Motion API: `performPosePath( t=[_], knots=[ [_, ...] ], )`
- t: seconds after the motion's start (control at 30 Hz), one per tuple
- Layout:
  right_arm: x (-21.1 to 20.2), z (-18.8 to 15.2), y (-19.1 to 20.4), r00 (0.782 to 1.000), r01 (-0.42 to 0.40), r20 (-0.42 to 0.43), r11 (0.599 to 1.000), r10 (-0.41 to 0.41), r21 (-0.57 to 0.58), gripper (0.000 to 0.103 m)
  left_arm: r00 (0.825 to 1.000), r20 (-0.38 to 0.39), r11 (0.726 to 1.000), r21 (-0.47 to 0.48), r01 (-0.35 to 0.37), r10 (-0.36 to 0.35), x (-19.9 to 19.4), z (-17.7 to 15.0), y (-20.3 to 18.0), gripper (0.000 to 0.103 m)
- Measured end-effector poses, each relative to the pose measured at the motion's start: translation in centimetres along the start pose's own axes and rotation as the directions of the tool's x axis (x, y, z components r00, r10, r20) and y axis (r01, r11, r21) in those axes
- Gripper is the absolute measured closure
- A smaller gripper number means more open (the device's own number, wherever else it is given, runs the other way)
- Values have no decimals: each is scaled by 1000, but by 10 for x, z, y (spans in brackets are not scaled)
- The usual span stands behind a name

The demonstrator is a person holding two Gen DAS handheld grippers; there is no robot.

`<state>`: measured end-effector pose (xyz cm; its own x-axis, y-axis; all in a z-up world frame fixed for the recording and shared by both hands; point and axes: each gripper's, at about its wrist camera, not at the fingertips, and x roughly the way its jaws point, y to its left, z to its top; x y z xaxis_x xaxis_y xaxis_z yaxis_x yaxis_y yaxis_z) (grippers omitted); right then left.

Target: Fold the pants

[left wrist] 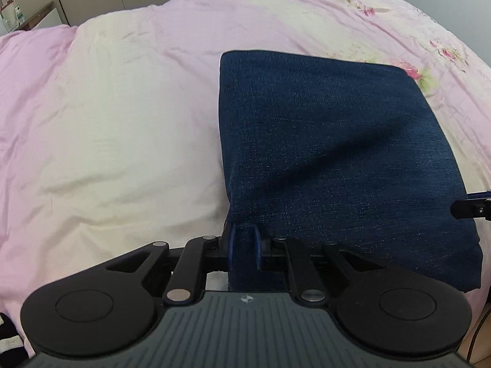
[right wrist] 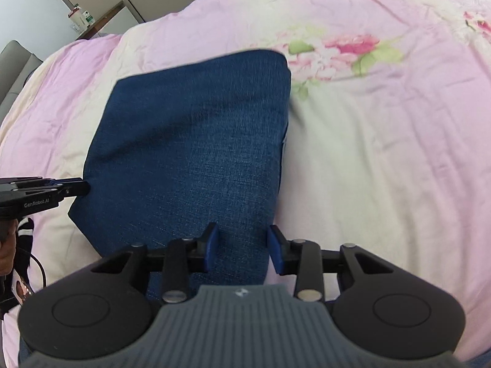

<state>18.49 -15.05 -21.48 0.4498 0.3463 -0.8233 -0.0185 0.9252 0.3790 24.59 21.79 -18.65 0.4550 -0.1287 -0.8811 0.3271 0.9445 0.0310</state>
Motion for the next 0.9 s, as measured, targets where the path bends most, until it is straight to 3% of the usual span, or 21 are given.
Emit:
performPosePath(
  t=[0.1,0.17,0.2,0.23,0.3,0.47,0.6,0.73,0.83,0.9],
  knots=[
    [10,4,-2,999,-26,-17,999,27,37,63,1000,0,999,-29,26,-26,-4,3,8,86],
    [4,9,-4,999,-41,-15,999,41,32,63,996,10,994,-69,84,-83,-14,8,20,84],
    [1,12,-6,999,-41,-9,999,42,30,61,993,14,989,-90,120,-119,-18,11,27,74],
    [-2,15,-8,999,-46,-1,998,46,34,55,987,26,980,-118,162,-160,-22,15,37,53],
    [-4,24,-15,997,-83,17,995,82,64,47,977,49,961,-179,211,-205,-23,21,53,30],
    [16,44,-30,990,-141,18,979,140,144,46,950,-6,892,-347,290,-311,14,23,82,29],
    [38,52,-43,979,-199,9,951,203,236,46,900,33,795,-457,400,-434,42,9,97,18],
    [61,57,-52,960,-269,7,915,280,302,45,844,100,693,-524,495,-527,65,0,104,16],
    [78,61,-58,946,-307,7,886,325,348,45,818,141,648,-542,535,-558,75,-4,105,19],
    [86,62,-61,937,-326,12,864,349,383,46,814,152,635,-552,540,-560,78,-3,103,24]
  ],
)
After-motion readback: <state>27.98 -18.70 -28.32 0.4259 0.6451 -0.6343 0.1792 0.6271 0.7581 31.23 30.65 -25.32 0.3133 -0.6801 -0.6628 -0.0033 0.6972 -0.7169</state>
